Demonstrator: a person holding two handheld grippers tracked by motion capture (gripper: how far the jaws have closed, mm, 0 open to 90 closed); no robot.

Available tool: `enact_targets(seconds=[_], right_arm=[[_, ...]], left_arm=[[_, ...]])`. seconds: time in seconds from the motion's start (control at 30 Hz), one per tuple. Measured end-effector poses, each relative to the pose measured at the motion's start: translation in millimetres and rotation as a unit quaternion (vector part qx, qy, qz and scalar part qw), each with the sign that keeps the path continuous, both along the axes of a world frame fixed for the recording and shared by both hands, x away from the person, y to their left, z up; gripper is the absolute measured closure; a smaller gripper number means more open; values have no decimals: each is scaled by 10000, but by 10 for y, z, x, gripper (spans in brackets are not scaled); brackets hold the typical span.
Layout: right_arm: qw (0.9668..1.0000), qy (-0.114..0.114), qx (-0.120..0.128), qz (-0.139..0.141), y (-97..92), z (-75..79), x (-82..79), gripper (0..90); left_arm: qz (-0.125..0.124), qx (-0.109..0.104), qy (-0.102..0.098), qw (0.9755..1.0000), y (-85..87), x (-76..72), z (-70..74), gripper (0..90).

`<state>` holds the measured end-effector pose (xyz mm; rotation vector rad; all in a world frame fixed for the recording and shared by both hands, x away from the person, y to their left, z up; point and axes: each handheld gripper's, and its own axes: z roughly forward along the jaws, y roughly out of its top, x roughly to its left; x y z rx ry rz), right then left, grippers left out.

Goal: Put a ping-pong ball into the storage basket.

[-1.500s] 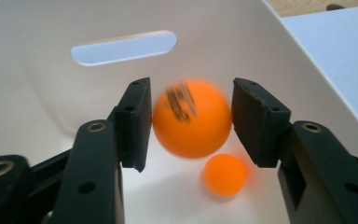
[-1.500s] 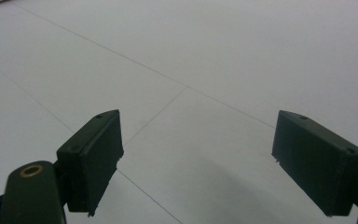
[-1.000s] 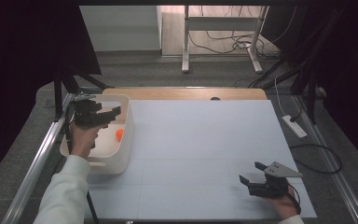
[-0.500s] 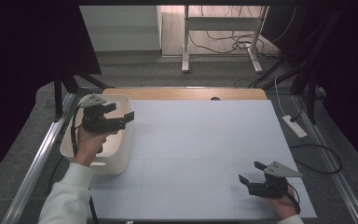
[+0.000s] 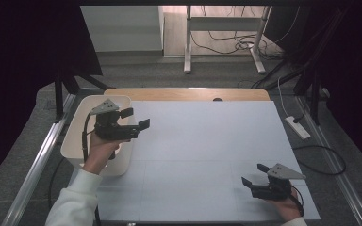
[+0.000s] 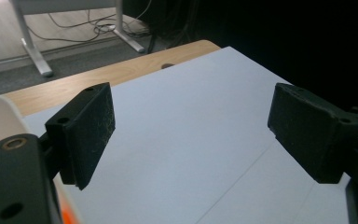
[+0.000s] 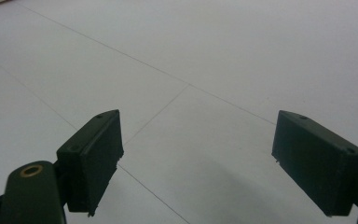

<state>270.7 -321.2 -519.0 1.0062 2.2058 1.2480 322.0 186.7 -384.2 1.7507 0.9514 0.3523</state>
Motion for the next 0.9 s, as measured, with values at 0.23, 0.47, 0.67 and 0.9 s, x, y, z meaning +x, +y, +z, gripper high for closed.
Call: enact_targets(seconds=[0.23,0.47,0.67,0.9], right_arm=[[10000,3,-5,39,3,-4,-8,158],[10000,25,-11,42,-8,-12,-31,158],[10000,27,-38,25,-25,-13,-63,158],[10000,10,-46,16,-30,-8,-92,158]], left_arm=[[-432,-180,10,9989,-219,-104,-69,161],[-638,-131,-38,9979,-388,-213,-143,166],[-806,-57,-159,9966,-521,-326,-198,173],[-812,211,-223,9962,-629,-448,-299,177]])
